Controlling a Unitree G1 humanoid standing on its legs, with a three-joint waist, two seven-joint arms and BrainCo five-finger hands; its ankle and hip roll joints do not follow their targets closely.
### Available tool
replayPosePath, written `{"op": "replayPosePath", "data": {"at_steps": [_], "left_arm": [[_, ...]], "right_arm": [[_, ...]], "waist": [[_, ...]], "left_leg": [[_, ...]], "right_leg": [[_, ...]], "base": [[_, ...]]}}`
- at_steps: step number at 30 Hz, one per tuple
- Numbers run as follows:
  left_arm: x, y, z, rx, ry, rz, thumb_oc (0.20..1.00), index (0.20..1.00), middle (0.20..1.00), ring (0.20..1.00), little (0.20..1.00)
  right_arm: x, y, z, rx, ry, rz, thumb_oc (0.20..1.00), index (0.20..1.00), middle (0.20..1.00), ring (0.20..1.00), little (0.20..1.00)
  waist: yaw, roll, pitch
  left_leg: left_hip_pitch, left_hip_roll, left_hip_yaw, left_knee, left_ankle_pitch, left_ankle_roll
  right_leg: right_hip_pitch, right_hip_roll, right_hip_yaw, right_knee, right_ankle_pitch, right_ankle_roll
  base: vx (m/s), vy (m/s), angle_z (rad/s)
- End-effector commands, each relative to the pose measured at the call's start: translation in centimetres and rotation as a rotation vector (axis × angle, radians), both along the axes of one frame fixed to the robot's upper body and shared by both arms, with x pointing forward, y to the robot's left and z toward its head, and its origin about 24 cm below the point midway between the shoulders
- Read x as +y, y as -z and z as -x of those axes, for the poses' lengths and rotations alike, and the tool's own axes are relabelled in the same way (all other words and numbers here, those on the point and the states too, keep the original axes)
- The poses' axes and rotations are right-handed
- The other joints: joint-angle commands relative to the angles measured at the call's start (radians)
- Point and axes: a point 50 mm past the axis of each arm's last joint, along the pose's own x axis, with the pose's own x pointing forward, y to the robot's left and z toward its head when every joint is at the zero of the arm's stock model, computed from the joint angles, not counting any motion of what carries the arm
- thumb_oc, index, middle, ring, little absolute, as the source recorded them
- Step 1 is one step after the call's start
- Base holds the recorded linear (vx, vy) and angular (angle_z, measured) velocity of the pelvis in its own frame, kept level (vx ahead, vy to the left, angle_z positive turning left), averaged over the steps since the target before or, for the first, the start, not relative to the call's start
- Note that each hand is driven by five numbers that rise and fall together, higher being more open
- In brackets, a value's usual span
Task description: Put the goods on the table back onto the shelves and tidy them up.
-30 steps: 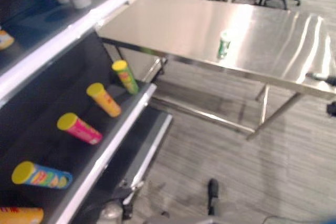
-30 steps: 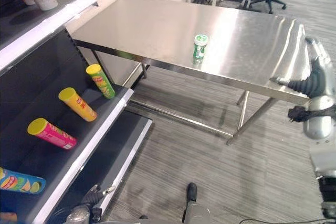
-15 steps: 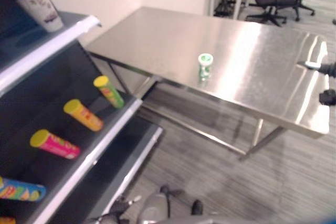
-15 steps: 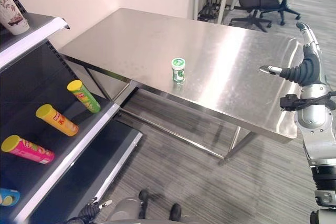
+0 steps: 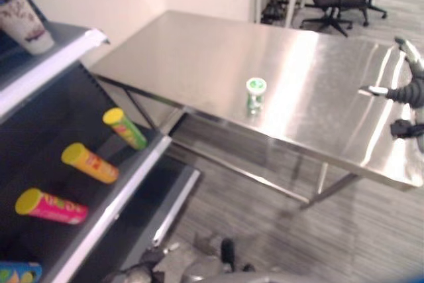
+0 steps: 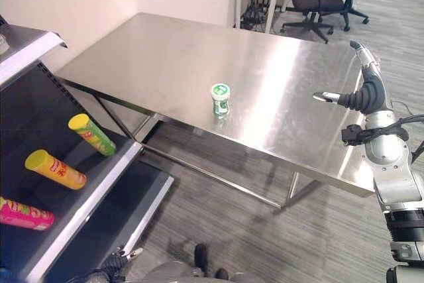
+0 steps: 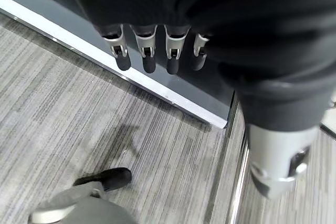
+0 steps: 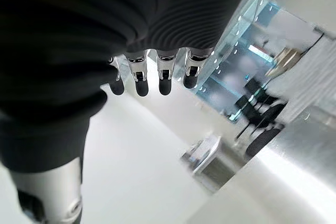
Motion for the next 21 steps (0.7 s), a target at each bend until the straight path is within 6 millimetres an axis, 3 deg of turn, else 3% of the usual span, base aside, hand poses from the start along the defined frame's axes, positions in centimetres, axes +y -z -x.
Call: {"op": "replayPosePath", "data": {"at_steps": [1, 4, 5, 9, 21], "left_arm": [[2.3, -1.0, -1.0, -0.033, 0.037, -0.089, 1.0, 1.0, 1.0, 1.0, 1.0], [2.5, -1.4, -2.1, -0.064, 0.066, -0.101, 1.0, 1.0, 1.0, 1.0, 1.0], [3.1, -1.2, -1.5, -0.009, 0.098, -0.139, 1.0, 1.0, 1.0, 1.0, 1.0], [3.0, -1.6, -2.1, -0.065, 0.055, -0.116, 1.0, 1.0, 1.0, 1.0, 1.0], [2.3, -0.9, -0.7, -0.017, 0.075, -0.096, 1.0, 1.0, 1.0, 1.0, 1.0]], "right_arm": [[0.5, -3.7, 0.1, -0.14, -0.086, -0.046, 1.0, 1.0, 1.0, 1.0, 1.0], [0.0, -4.0, 0.3, -0.136, -0.086, -0.055, 1.0, 1.0, 1.0, 1.0, 1.0], [-0.8, -3.7, 0.4, -0.124, -0.044, -0.037, 1.0, 1.0, 1.0, 1.0, 1.0], [-0.3, -3.3, 0.4, -0.1, -0.085, -0.062, 1.0, 1.0, 1.0, 1.0, 1.0], [-0.1, 0.5, -0.5, 0.159, -0.149, -0.047, 1.0, 1.0, 1.0, 1.0, 1.0]], "waist": [[0.076, -0.05, -0.042], [0.059, -0.06, -0.039], [0.044, -0.067, -0.031], [0.055, -0.098, -0.053], [0.074, -0.103, -0.067]], "left_leg": [[0.004, 0.036, -0.01, 0.0, -0.077, -0.136], [0.005, 0.035, -0.073, 0.0, -0.094, -0.152], [0.006, 0.034, -0.08, -0.003, -0.105, -0.156], [0.014, 0.031, -0.095, 0.009, -0.115, -0.164], [0.0, 0.066, -0.138, 0.002, -0.102, -0.196]], "right_leg": [[-0.019, -0.12, 0.113, -0.147, 0.211, 0.062], [-0.048, -0.103, 0.207, -0.351, 0.221, 0.078], [-0.055, -0.086, 0.237, -0.406, 0.232, 0.082], [0.025, -0.118, 0.198, -0.504, 0.264, 0.1], [0.09, -0.112, 0.097, -0.558, 0.25, 0.079]], "base": [[0.08, -0.136, 0.54], [0.09, -0.131, 0.68], [0.06, -0.073, 0.95], [0.11, -0.086, 0.87], [0.05, -0.079, 0.24]]}}
